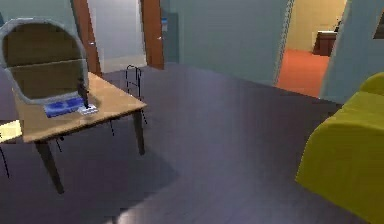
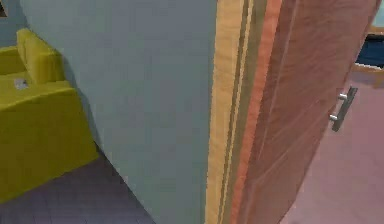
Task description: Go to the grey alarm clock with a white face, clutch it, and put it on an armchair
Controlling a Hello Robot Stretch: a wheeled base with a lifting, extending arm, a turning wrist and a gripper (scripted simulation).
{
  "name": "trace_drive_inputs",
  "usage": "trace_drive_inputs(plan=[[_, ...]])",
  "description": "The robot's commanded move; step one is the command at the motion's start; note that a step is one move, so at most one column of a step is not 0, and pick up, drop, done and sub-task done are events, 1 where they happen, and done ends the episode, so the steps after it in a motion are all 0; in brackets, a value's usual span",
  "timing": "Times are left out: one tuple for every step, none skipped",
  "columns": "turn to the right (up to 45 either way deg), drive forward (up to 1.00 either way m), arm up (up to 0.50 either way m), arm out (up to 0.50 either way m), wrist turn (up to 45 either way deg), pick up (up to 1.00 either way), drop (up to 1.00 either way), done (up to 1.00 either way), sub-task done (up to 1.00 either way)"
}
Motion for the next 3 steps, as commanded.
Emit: trace_drive_inputs(plan=[[0.0,1.00,0.00,0.00,0.0,0.00,0.00,0.00,0.00],[6.0,0.00,0.00,0.00,0.0,0.00,0.00,0.00,0.00],[0.0,0.55,0.00,0.00,0.0,0.00,0.00,0.00,0.00]])
